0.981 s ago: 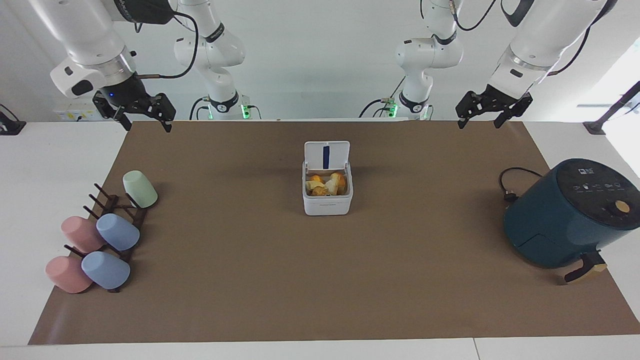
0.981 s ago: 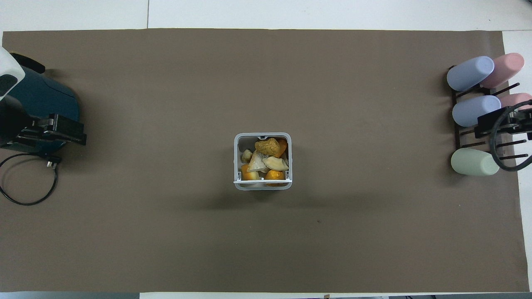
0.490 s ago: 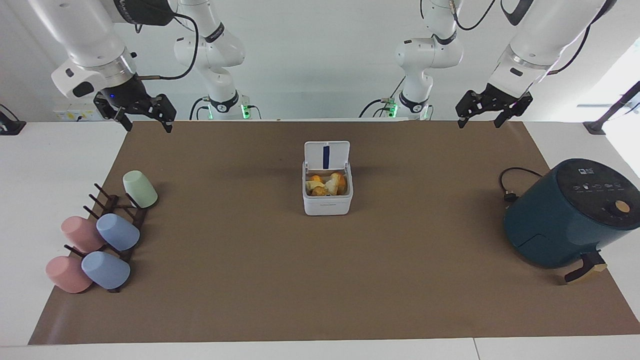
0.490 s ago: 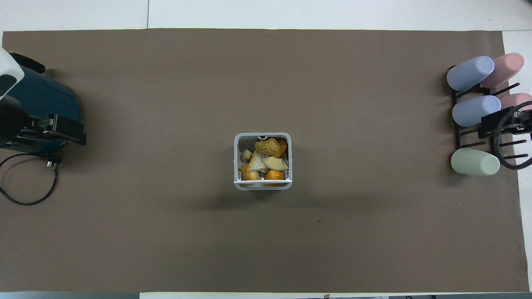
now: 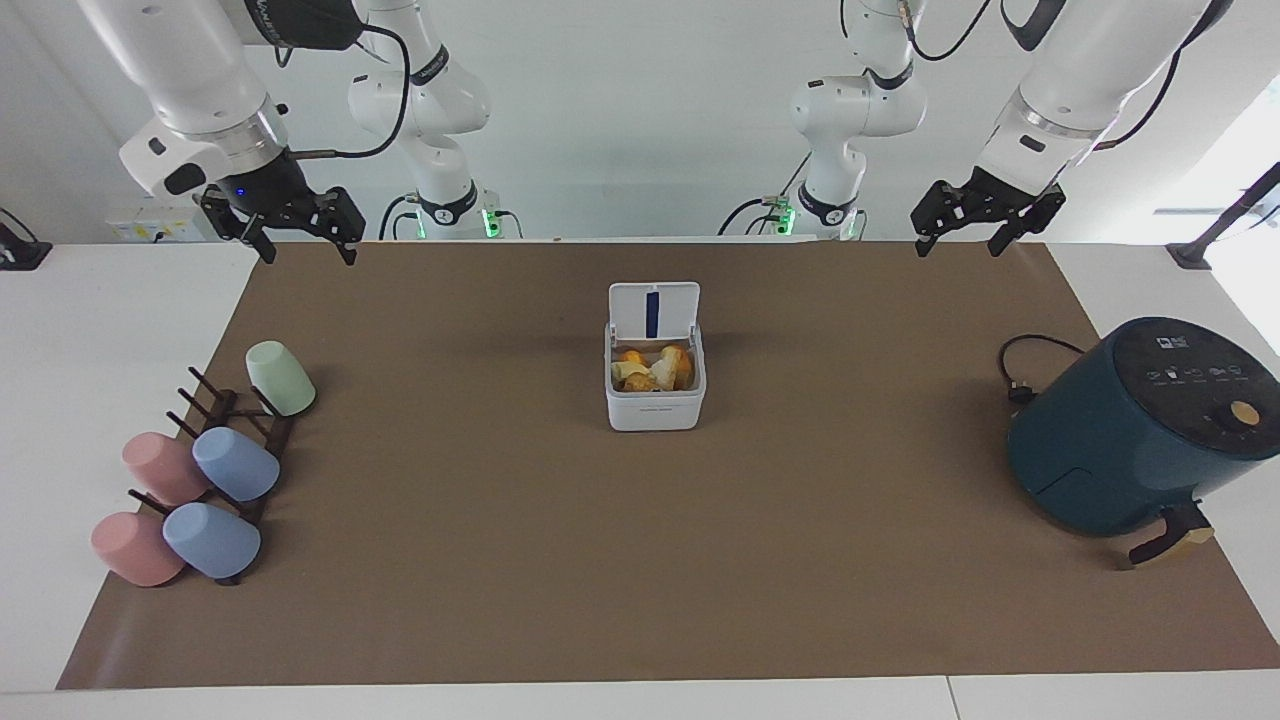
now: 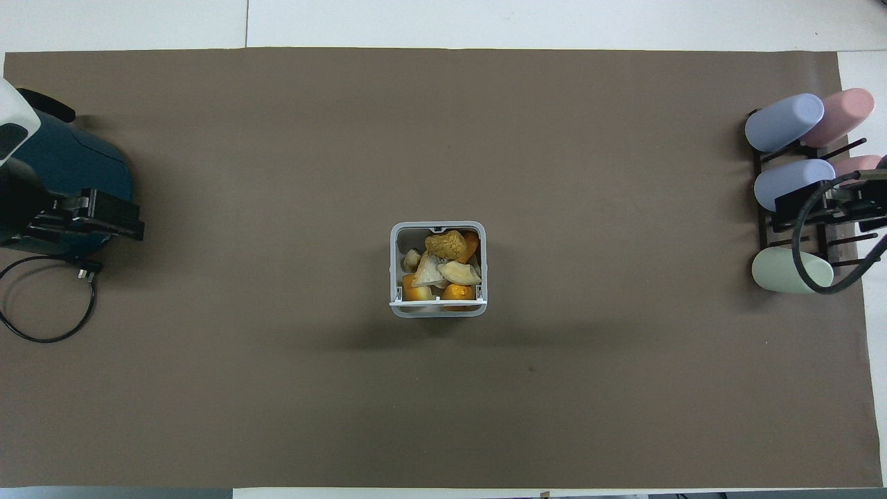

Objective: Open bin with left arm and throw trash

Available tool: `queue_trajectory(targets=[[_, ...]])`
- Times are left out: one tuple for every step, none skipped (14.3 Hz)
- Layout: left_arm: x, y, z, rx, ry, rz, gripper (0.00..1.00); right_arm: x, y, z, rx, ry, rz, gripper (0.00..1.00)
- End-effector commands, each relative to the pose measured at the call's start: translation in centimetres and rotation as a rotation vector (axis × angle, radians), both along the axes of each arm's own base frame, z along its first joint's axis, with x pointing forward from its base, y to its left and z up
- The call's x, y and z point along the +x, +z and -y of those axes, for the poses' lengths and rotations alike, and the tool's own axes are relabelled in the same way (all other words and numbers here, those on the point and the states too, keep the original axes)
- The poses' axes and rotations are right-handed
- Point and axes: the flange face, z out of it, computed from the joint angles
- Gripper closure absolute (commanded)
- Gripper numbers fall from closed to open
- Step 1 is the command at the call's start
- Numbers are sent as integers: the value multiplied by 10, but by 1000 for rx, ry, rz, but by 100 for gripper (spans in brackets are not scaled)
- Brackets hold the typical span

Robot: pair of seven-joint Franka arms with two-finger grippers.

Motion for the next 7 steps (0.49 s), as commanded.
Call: queue_trajectory(targets=[[-3,6,-2,-10,-7,19,0,1,2,3,1,3,28,0],[-2,6,-2,-10,-4,19,0,0,1,2,1,5,26,0],[-3,6,-2,-10,-5,19,0,0,1,2,1,5,25,0],[-2,6,-2,-10,-5,19,0,0,1,3,1,2,26,0],[-3,6,-2,-10,-5,19,0,0,1,3,1,2,25,0],[-2,6,-2,-10,-4,19,0,0,1,3,1,3,25,0],[-3,6,-2,-10,-5,19,0,-1,1,3,1,2,23,0]])
